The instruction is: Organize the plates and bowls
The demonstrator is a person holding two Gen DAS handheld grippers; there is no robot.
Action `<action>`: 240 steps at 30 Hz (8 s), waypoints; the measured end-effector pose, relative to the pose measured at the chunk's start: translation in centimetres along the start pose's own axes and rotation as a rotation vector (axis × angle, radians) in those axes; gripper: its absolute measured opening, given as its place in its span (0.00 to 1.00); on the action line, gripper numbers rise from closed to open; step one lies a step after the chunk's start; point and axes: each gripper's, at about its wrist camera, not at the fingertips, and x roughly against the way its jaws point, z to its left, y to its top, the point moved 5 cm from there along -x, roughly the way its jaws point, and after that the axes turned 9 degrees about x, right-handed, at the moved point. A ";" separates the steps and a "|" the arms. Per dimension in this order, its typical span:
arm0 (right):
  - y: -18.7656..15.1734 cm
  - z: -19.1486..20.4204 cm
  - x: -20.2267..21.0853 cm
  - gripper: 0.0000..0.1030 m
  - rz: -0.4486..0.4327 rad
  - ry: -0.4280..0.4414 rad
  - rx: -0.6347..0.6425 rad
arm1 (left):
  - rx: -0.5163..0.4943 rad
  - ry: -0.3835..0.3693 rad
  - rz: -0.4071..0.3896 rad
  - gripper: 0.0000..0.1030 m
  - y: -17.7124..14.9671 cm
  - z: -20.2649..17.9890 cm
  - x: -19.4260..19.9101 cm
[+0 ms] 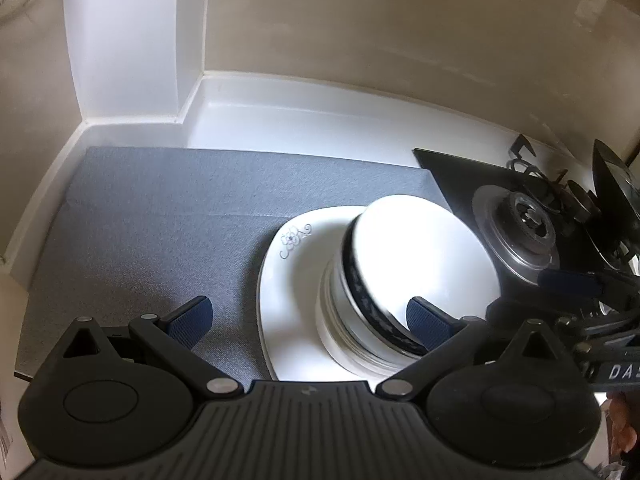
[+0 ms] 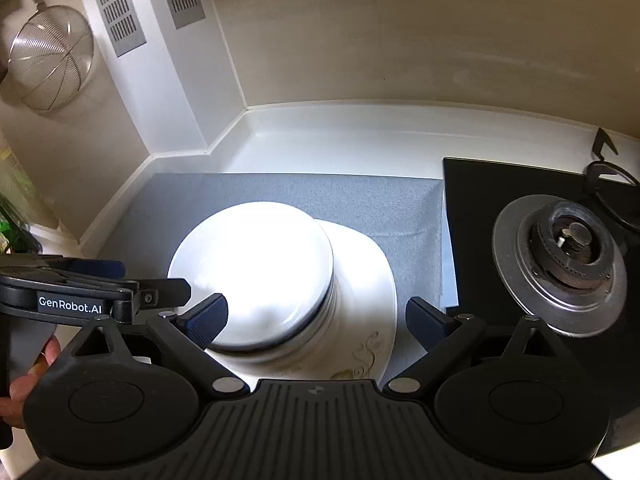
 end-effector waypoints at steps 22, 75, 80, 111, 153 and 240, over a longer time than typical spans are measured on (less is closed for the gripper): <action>-3.1 -2.0 2.2 0.98 -0.019 -0.044 -0.149 | 0.082 0.141 -0.024 1.00 -1.3 4.1 2.5; -5.8 -6.8 -8.9 0.38 0.221 0.357 -0.303 | 0.244 0.051 0.173 1.00 -0.4 8.1 -9.3; -5.7 -6.6 -8.9 0.38 0.221 0.349 -0.286 | 0.213 0.025 0.177 0.94 -0.1 8.1 -9.3; 0.2 3.9 -17.8 0.38 0.281 0.500 -0.118 | 0.363 0.241 0.060 0.92 0.7 18.8 -3.3; -0.5 9.4 2.1 0.99 -0.143 0.154 0.170 | 0.247 0.434 -0.219 1.00 -4.2 6.8 11.9; -1.3 9.6 3.2 0.99 -0.127 0.200 0.190 | 0.222 0.576 -0.190 1.00 -4.7 5.2 13.5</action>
